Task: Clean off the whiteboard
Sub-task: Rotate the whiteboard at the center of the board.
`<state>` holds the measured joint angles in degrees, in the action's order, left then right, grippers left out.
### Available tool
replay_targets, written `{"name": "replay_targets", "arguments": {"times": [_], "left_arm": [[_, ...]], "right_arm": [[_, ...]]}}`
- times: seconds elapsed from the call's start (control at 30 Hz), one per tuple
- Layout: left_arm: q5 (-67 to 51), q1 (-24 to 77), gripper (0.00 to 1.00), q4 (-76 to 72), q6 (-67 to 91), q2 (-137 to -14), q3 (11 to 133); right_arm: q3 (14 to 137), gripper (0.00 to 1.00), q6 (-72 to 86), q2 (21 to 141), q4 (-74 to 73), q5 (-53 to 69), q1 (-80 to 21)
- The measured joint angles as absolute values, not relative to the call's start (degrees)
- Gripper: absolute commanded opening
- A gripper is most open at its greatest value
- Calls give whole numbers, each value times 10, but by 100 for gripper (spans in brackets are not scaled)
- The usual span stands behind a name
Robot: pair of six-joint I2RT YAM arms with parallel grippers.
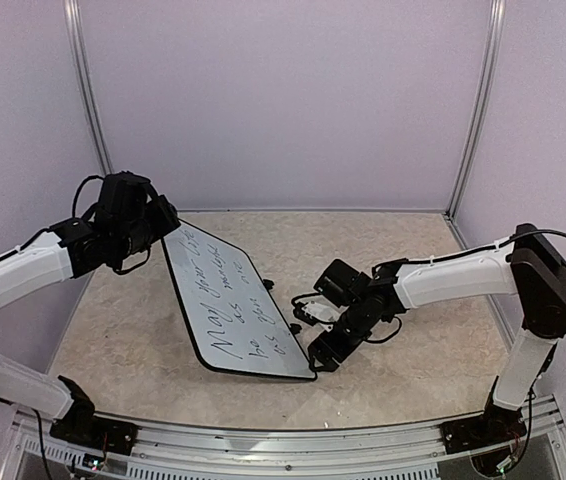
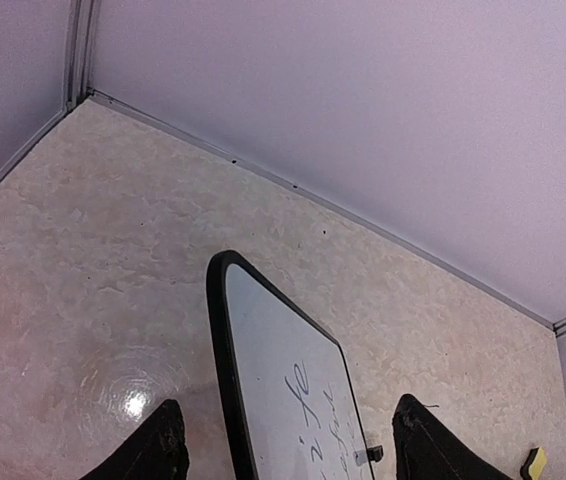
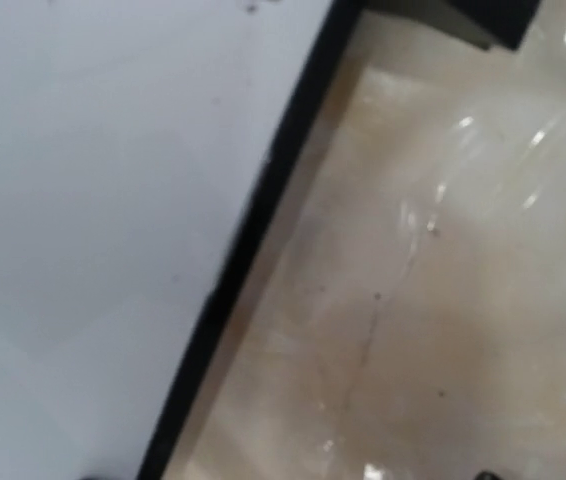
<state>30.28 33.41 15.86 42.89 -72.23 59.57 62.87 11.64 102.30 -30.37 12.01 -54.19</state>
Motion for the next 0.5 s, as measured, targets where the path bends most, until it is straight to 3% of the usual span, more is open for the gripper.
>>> {"name": "replay_targets", "arguments": {"times": [0.27,0.5], "left_arm": [[292,334,74,159,430,-684,595],[278,334,90,160,434,-675,595]], "right_arm": [[660,86,93,1023,-345,89,-537],[679,86,20,1012,-368,90,-496]]}}
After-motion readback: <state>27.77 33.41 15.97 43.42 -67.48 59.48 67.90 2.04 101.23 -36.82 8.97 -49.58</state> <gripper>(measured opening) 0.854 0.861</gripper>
